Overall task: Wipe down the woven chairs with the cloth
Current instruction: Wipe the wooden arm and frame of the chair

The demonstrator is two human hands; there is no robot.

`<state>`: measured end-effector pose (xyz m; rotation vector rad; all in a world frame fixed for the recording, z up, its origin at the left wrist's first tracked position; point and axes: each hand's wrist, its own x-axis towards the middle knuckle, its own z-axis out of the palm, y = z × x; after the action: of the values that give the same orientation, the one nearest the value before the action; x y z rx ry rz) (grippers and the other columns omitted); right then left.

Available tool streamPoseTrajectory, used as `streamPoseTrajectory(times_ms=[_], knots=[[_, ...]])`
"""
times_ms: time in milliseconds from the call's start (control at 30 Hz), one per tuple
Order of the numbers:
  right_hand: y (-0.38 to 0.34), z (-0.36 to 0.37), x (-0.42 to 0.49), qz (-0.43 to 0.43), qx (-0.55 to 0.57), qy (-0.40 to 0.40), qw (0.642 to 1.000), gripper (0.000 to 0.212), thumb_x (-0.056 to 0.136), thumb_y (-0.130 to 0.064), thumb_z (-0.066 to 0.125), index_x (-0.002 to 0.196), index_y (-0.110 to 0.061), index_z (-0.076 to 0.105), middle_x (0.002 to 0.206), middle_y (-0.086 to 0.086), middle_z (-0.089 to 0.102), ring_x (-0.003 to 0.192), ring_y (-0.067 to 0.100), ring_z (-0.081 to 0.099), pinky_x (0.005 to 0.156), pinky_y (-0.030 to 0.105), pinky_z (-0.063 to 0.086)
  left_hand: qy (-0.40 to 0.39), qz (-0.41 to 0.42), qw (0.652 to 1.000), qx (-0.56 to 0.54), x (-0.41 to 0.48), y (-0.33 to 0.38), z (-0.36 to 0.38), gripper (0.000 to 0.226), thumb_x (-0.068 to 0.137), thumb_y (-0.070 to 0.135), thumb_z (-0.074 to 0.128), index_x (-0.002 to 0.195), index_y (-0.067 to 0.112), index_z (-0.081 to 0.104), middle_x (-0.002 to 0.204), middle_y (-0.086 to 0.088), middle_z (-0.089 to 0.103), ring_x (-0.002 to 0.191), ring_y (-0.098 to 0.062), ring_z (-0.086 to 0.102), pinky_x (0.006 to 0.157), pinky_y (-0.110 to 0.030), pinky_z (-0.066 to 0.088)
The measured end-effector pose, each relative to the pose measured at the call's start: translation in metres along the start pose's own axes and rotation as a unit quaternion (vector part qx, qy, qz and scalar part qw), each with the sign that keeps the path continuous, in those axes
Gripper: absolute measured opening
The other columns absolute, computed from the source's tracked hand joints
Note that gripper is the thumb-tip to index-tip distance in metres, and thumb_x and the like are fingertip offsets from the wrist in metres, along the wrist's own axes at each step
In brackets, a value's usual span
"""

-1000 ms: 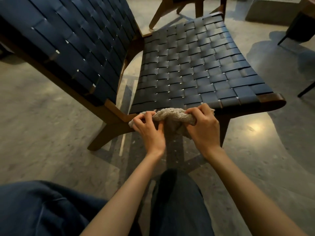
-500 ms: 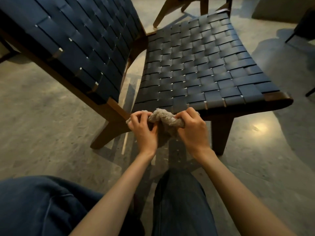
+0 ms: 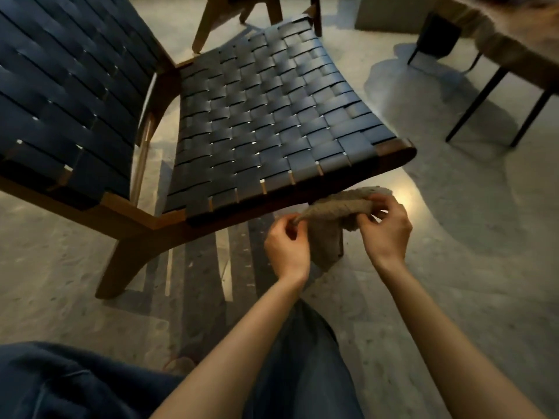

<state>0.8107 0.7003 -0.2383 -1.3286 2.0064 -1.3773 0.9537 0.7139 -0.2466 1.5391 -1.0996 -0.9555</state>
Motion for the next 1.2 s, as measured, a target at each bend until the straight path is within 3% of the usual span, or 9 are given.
streamPoseTrajectory(times_ms=[233, 367, 467, 633, 767, 867, 967, 1100, 1200], knots=[[0.000, 0.023, 0.007, 0.050, 0.116, -0.116, 0.985, 0.037, 0.092, -0.014, 0.058, 0.128, -0.016, 0.052, 0.124, 0.007, 0.058, 0.113, 0.018, 0.057, 0.096, 0.037, 0.051, 0.058, -0.179, 0.956, -0.227, 0.018, 0.002, 0.029, 0.026, 0.086, 0.008, 0.065, 0.099, 0.022, 0.048, 0.100, 0.003, 0.061, 0.101, -0.012, 0.057, 0.096, -0.029, 0.046], [0.002, 0.026, 0.008, 0.021, 0.152, -0.162, 0.975, 0.027, 0.094, -0.014, 0.056, 0.121, -0.014, 0.056, 0.111, 0.003, 0.063, 0.103, 0.011, 0.061, 0.084, 0.018, 0.053, 0.033, -0.166, 0.948, -0.269, 0.022, -0.005, 0.032, 0.040, 0.082, 0.015, 0.071, 0.115, 0.018, 0.050, 0.104, 0.007, 0.064, 0.105, -0.007, 0.061, 0.084, -0.017, 0.049], [0.008, 0.030, 0.009, 0.005, 0.151, -0.162, 0.975, 0.021, 0.094, -0.016, 0.056, 0.115, -0.019, 0.056, 0.106, -0.002, 0.063, 0.101, 0.010, 0.061, 0.079, 0.011, 0.050, -0.040, -0.108, 0.960, -0.254, 0.025, -0.006, 0.037, 0.034, 0.084, 0.018, 0.069, 0.114, 0.025, 0.055, 0.103, 0.012, 0.066, 0.091, 0.005, 0.064, 0.076, -0.010, 0.051], [0.025, 0.040, 0.009, 0.003, 0.123, -0.140, 0.982, 0.046, 0.094, -0.006, 0.053, 0.139, -0.014, 0.045, 0.128, 0.000, 0.057, 0.112, 0.007, 0.054, 0.084, 0.006, 0.045, -0.049, -0.090, 0.979, -0.175, 0.038, -0.016, 0.053, 0.034, 0.090, 0.012, 0.061, 0.122, 0.022, 0.052, 0.120, 0.004, 0.059, 0.113, -0.010, 0.055, 0.086, -0.011, 0.045], [0.050, 0.045, 0.008, -0.001, 0.138, -0.159, 0.978, 0.057, 0.091, 0.005, 0.052, 0.141, -0.022, 0.041, 0.127, -0.010, 0.052, 0.119, 0.004, 0.050, 0.095, 0.016, 0.046, -0.087, -0.023, 0.990, -0.111, 0.042, -0.051, 0.062, 0.037, 0.091, 0.008, 0.058, 0.125, 0.019, 0.048, 0.122, 0.004, 0.054, 0.114, -0.009, 0.050, 0.084, -0.005, 0.044], [0.079, 0.052, 0.008, 0.038, 0.151, -0.160, 0.975, 0.057, 0.090, 0.011, 0.051, 0.139, -0.017, 0.044, 0.130, -0.005, 0.051, 0.126, 0.013, 0.049, 0.103, 0.036, 0.046, -0.114, -0.050, 0.991, -0.044, 0.050, -0.081, 0.081, 0.049, 0.091, 0.007, 0.059, 0.137, 0.006, 0.043, 0.133, -0.012, 0.053, 0.123, -0.023, 0.051, 0.093, -0.019, 0.043], [0.112, 0.060, 0.010, 0.053, 0.117, -0.176, 0.976, 0.057, 0.088, 0.013, 0.051, 0.139, -0.010, 0.044, 0.135, 0.001, 0.049, 0.130, 0.015, 0.045, 0.108, 0.037, 0.040, -0.122, -0.116, 0.986, 0.002, 0.056, -0.114, 0.098, 0.045, 0.090, 0.016, 0.062, 0.133, 0.013, 0.048, 0.130, -0.010, 0.057, 0.120, -0.024, 0.053, 0.093, -0.026, 0.044], [0.151, 0.073, 0.015, 0.109, 0.058, -0.197, 0.973, 0.061, 0.086, 0.015, 0.050, 0.141, -0.009, 0.041, 0.139, 0.008, 0.049, 0.132, 0.019, 0.043, 0.110, 0.033, 0.035, -0.207, -0.119, 0.970, 0.051, 0.063, -0.155, 0.115, 0.051, 0.090, 0.022, 0.062, 0.138, 0.014, 0.044, 0.131, -0.005, 0.055, 0.119, -0.020, 0.052, 0.078, -0.006, 0.043], [0.175, 0.078, 0.020, 0.146, 0.049, -0.237, 0.959, 0.060, 0.087, 0.014, 0.047, 0.142, -0.009, 0.040, 0.143, 0.010, 0.045, 0.134, 0.021, 0.041, 0.111, 0.042, 0.036, -0.241, -0.146, 0.957, 0.076, 0.070, -0.172, 0.130, 0.045, 0.091, 0.009, 0.059, 0.134, 0.002, 0.046, 0.134, -0.015, 0.053, 0.123, -0.029, 0.049, 0.096, -0.024, 0.041]])
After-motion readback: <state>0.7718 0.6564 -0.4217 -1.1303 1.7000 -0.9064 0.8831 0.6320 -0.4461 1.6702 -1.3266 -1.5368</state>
